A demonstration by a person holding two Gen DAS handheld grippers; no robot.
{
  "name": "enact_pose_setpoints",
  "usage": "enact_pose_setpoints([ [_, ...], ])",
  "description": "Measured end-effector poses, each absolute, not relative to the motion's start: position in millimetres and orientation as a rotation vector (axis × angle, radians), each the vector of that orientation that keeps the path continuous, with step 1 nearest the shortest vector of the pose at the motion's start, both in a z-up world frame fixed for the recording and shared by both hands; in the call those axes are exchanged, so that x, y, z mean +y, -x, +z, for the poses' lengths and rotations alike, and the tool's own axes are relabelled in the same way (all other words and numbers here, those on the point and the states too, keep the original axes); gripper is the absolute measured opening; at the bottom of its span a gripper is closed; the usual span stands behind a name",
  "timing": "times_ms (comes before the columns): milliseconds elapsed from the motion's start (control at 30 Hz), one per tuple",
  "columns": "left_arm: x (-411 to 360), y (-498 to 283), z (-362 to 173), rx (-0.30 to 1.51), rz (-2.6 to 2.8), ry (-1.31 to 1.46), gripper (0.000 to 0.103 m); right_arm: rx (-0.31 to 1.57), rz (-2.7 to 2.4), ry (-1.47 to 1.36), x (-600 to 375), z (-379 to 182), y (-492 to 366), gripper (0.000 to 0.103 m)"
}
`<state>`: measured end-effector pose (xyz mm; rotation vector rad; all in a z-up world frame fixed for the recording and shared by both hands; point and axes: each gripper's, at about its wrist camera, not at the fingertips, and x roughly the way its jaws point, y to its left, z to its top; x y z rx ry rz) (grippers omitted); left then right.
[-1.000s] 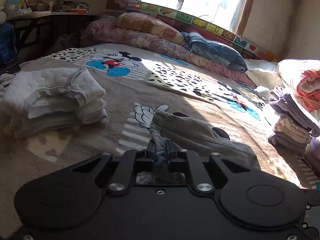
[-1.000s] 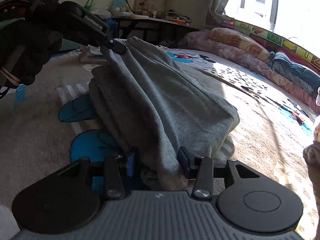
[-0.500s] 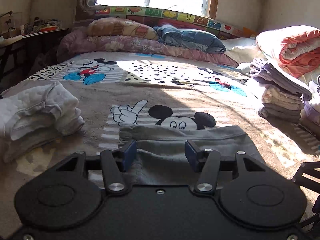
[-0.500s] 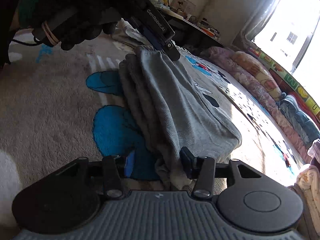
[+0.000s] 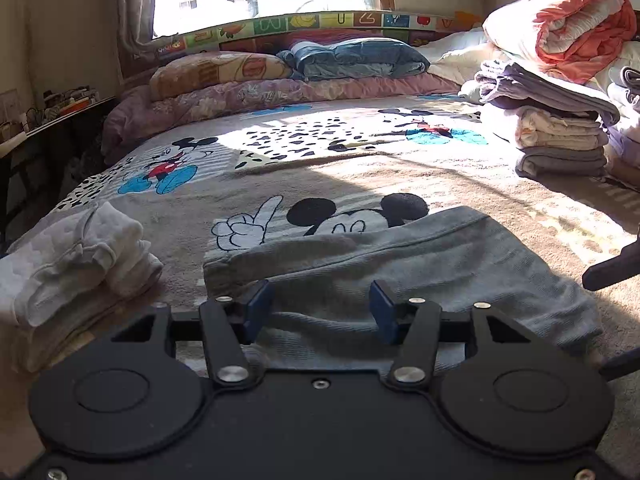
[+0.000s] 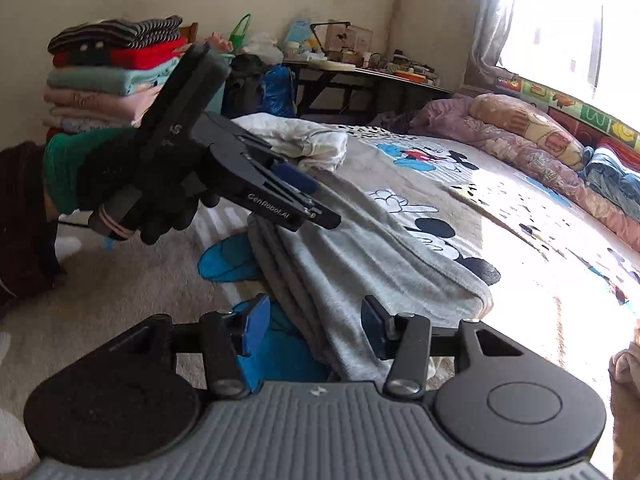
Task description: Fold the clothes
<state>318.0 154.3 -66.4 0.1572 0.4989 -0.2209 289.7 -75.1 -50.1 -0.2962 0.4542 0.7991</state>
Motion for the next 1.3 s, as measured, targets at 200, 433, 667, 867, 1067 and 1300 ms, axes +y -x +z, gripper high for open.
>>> enact_pose_setpoints([
  [200,157.8,-323.0,-66.7,0.463,-0.206,-0.125,0.055,0.488,0.698,0.111,-83.4,-61.5,-373.3,0.05],
  [433,160.1,-341.2,-99.7,0.62,-0.151,-0.173,0.063,0.642,0.712,0.195,-73.4,-112.0,-404.4,0.048],
  [667,168.9,-334.1,-91.2,0.599,-0.183,-0.14,0.064,0.461,0.604,0.203,-89.3,-76.6,-338.4,0.048],
  [867,166.7,-339.1,-100.1,0.632,-0.148,-0.136,0.072,0.598,0.562,0.313,-76.6,-109.6,-308.0,0.05],
  [1067,167.3,-326.8,-79.9,0.577,-0.137,-0.17,0.073,0.545,0.439,0.133,-91.4,-79.3,-284.0,0.058],
  [1300,153.9,-322.1,-48.6,0.533,-0.389,0.143,0.071,0.653,0.345,-1.006,-164.2,-152.7,-276.8,0.052],
])
